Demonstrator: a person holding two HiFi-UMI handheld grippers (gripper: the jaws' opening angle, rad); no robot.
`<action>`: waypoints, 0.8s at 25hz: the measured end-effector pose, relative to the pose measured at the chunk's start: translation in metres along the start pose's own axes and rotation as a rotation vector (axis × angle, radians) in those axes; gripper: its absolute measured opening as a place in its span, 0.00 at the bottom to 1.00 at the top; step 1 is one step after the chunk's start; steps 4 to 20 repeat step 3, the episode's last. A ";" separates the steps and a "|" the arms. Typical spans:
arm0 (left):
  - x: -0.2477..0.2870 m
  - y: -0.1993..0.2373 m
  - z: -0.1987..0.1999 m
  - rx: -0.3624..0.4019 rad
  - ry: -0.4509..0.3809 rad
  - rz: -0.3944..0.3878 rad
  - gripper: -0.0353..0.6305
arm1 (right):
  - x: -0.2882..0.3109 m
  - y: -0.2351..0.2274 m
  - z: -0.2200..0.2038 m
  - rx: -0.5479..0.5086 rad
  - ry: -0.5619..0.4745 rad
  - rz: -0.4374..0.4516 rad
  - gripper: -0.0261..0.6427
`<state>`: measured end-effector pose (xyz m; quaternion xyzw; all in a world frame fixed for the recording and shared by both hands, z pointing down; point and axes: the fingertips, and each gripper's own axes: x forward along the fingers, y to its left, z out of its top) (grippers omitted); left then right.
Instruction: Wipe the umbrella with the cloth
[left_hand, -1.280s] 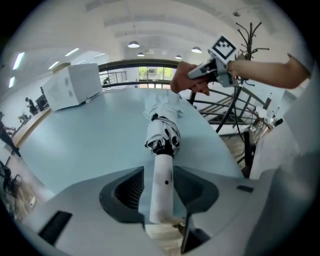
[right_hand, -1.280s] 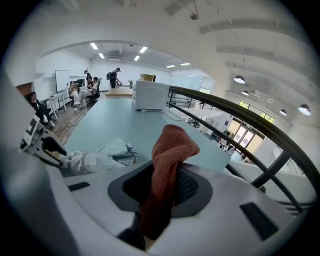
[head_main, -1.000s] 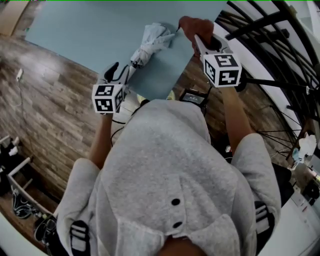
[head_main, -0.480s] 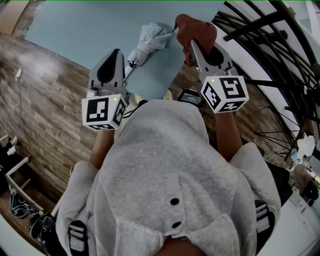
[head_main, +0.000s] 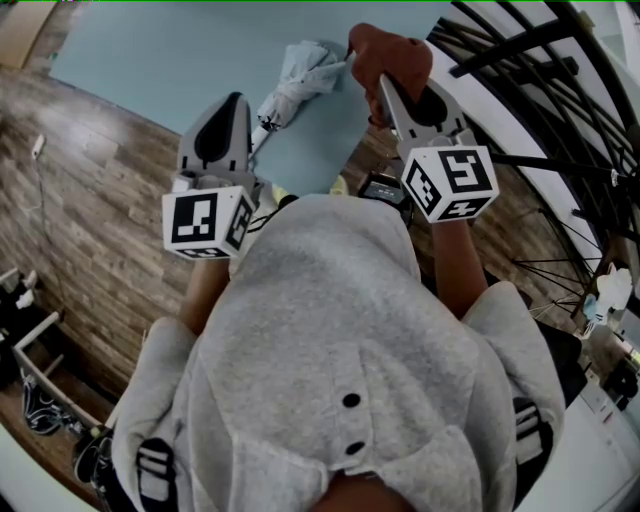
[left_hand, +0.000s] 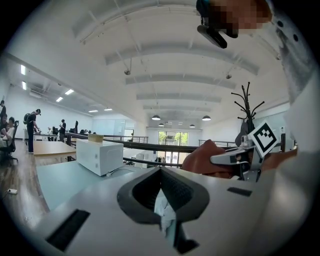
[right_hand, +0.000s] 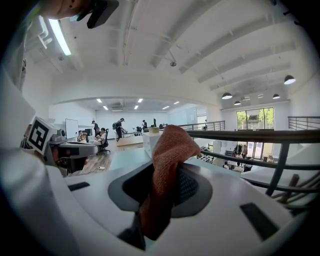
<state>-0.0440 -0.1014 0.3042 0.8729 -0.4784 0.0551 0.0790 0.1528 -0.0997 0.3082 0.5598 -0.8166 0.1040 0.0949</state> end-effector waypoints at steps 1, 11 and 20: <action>0.001 0.000 0.000 -0.001 0.001 -0.002 0.08 | 0.000 0.001 0.000 -0.004 0.001 0.000 0.19; 0.002 0.000 0.000 -0.002 0.004 -0.005 0.08 | 0.001 0.002 -0.001 -0.013 0.006 -0.001 0.19; 0.002 0.000 0.000 -0.002 0.004 -0.005 0.08 | 0.001 0.002 -0.001 -0.013 0.006 -0.001 0.19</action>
